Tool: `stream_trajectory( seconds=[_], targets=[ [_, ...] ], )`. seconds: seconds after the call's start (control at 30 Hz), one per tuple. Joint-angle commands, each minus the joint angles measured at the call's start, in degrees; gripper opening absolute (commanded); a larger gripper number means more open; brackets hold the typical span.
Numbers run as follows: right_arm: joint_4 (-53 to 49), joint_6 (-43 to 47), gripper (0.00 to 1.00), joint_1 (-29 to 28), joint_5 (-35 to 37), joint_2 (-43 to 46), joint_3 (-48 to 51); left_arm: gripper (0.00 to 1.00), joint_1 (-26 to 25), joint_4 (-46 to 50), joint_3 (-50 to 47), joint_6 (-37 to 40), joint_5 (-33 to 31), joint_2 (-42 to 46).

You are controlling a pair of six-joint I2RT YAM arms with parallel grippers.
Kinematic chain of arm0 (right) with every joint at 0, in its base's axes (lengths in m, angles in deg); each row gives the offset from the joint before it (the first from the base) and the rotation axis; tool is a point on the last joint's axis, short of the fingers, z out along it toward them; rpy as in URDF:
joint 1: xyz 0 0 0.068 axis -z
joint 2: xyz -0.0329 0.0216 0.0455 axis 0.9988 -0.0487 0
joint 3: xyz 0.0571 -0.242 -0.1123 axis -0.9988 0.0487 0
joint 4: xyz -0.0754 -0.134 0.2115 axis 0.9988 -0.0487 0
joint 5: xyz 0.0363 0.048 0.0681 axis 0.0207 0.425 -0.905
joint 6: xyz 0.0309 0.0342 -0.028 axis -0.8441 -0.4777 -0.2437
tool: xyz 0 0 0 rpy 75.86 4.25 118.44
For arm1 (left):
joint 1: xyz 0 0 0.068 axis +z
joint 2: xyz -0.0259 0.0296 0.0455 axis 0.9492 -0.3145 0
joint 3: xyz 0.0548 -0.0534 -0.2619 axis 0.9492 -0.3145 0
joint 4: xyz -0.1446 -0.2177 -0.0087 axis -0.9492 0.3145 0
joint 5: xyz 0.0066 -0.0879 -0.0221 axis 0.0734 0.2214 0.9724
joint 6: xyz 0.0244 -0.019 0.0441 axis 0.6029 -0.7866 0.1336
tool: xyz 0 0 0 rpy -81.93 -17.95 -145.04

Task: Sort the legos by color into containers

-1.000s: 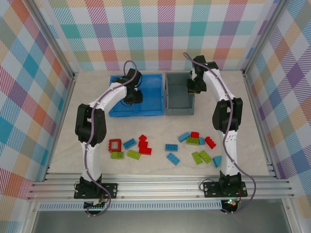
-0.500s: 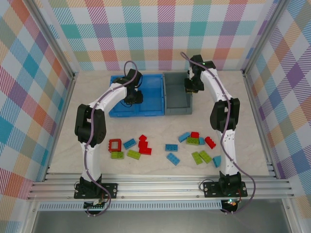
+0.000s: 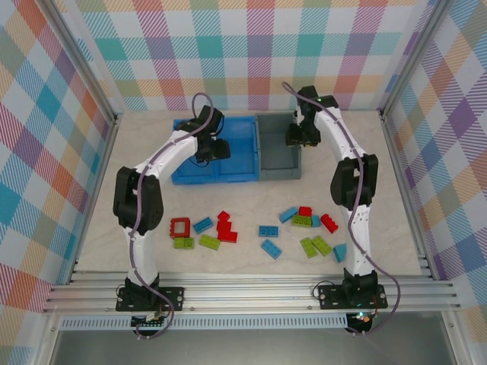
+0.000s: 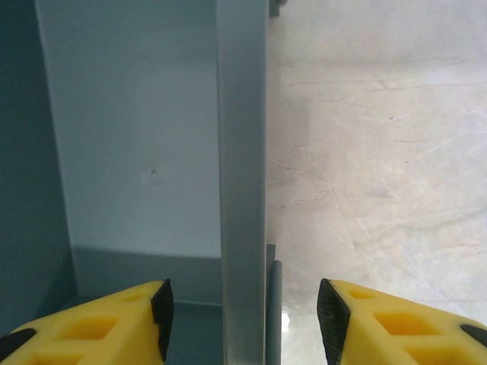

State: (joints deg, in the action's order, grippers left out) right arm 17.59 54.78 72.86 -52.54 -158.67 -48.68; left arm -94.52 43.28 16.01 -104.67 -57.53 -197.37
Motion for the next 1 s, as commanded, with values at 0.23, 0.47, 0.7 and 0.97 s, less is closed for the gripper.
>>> stream_trajectory(
  seconds=[0.23, 0.47, 0.7, 0.97],
  targets=[
    [0.97, -4.02, 0.65, 0.29, 6.71, 20.12, 9.57, 0.76, -0.48, -0.96, -4.02, -3.34, -2.85, 15.68],
    [6.47, -12.64, 0.63, 0.29, 6.74, 41.80, 34.60, 0.79, -5.38, -6.29, -14.53, -4.34, 1.69, 29.72],
    [6.32, -22.23, 0.61, -0.22, 3.49, 58.87, 57.71, 0.79, -19.50, -9.76, -27.07, -7.83, -0.90, 40.95],
    [8.34, -29.53, 0.59, -8.13, 0.57, 66.08, 71.12, 0.78, -37.36, -13.51, -38.69, -13.00, -14.65, 48.86]
  ],
)
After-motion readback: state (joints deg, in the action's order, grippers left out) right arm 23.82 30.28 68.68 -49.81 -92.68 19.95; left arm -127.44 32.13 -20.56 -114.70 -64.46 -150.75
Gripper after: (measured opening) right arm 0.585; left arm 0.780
